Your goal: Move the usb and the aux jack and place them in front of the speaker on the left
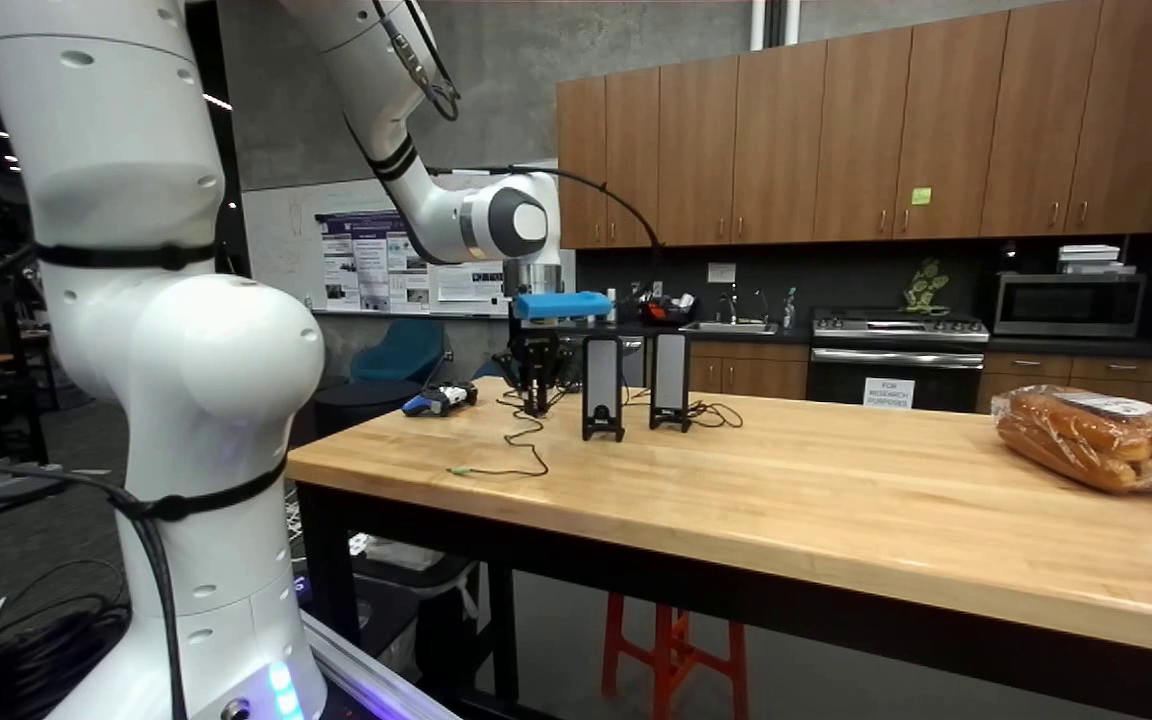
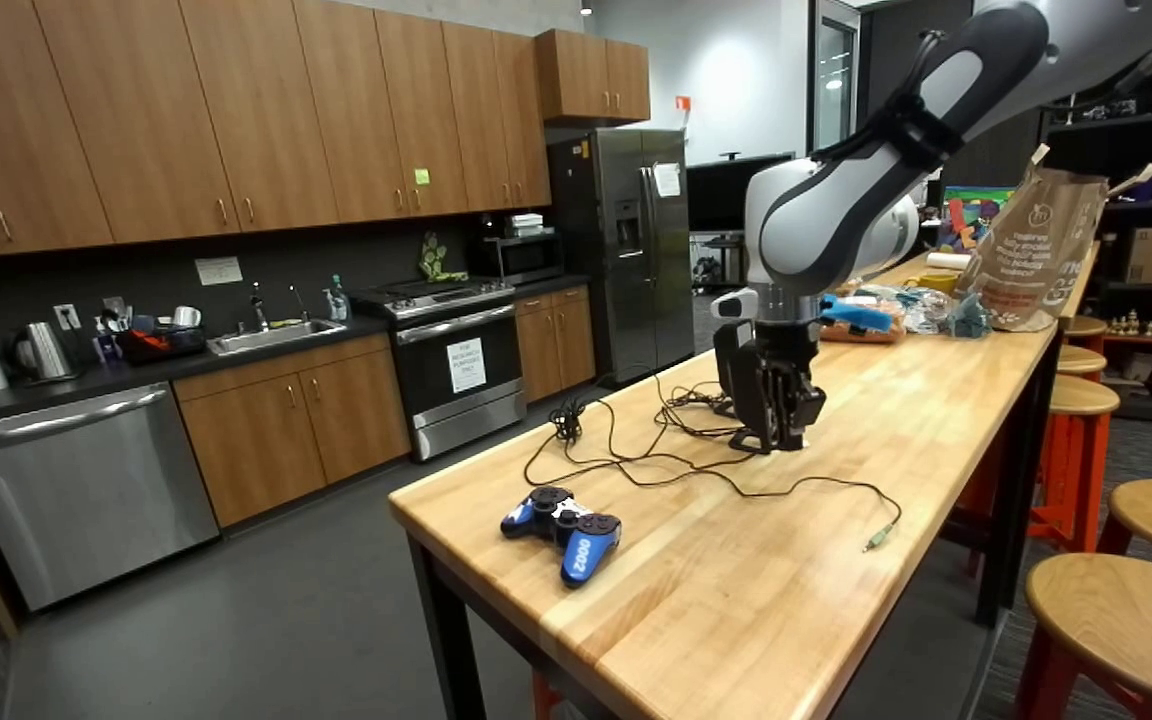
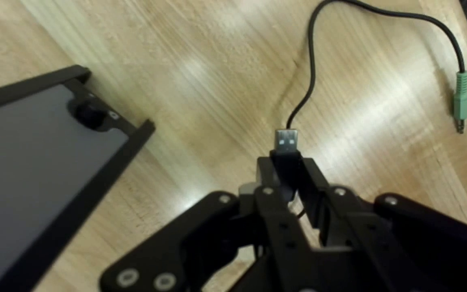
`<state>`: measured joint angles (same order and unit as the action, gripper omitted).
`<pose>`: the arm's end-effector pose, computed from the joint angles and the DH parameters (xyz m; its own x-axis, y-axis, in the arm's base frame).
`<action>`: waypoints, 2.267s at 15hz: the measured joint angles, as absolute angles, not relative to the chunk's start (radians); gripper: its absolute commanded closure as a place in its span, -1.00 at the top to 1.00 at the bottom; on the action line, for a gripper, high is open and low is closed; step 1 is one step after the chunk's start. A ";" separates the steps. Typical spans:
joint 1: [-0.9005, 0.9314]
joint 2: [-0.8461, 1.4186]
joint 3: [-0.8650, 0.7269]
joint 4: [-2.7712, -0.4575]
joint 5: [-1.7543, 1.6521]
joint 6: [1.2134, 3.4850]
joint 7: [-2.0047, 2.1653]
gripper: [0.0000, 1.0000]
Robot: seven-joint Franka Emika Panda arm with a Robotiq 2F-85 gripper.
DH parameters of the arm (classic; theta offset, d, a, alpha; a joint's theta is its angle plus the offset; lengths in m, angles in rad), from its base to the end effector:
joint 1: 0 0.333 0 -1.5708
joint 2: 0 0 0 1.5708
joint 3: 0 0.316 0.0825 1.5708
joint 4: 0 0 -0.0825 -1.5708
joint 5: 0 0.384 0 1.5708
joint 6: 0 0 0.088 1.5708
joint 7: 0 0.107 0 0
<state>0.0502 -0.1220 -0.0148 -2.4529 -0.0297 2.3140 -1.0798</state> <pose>0.4645 0.0159 0.3434 0.4214 0.9065 -0.0254 0.9067 -0.4216 -0.0058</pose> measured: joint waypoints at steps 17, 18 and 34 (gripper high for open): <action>-0.068 -0.120 -0.108 -2.372 -0.135 2.306 -1.055 0.24; -0.068 -0.119 -0.108 -2.372 -0.135 2.304 -1.050 0.36; -0.003 -0.191 -0.086 -2.563 -0.084 2.298 -1.231 1.00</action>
<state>-0.0031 -0.1914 -0.0858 -2.5633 -0.0845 2.2980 -1.2309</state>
